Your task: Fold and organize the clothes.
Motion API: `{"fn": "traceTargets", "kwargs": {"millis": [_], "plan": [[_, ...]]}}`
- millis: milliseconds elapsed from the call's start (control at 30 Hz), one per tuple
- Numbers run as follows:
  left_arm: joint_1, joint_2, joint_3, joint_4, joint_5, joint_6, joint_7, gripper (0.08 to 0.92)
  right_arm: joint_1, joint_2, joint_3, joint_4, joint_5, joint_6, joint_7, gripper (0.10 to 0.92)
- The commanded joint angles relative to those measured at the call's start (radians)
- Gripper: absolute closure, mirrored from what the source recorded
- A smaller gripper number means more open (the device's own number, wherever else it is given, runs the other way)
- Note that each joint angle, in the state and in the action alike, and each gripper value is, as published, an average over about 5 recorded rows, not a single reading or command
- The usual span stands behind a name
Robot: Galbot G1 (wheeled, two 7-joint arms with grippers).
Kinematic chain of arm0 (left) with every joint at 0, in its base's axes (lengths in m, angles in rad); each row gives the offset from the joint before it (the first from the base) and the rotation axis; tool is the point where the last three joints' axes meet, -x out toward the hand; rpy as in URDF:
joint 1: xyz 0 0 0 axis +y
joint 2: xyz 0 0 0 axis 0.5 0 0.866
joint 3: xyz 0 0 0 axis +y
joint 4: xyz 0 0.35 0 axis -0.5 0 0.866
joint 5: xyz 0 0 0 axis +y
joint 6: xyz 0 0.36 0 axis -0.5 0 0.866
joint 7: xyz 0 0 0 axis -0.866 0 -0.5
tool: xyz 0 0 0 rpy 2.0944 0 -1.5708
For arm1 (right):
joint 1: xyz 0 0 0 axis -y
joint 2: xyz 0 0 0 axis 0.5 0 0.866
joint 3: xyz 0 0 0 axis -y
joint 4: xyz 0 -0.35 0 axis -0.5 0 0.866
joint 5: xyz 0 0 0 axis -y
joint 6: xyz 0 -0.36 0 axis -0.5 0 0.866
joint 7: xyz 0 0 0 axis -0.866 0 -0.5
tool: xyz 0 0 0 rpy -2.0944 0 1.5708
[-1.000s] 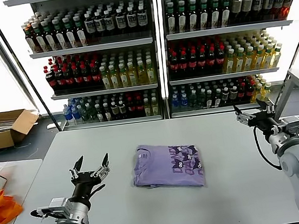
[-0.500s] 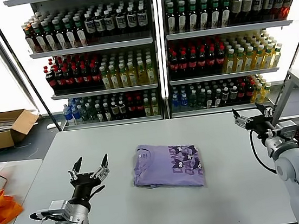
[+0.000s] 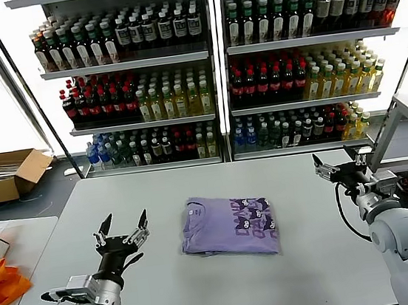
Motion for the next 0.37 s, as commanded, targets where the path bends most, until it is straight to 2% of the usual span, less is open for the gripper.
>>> {"fn": "traceTargets", "kwargs": {"millis": [33, 367], "plan": [[-0.002, -0.002, 0.002, 0.001, 0.023, -0.007, 0.006, 0.177, -0.009, 0.0, 0.0, 0.005, -0.01, 0.003, 0.0, 0.203], [-0.007, -0.002, 0.008, 0.004, 0.02, -0.02, 0.008, 0.177, -0.031, 0.001, 0.006, 0.018, -0.024, 0.011, -0.014, 0.203]]}}
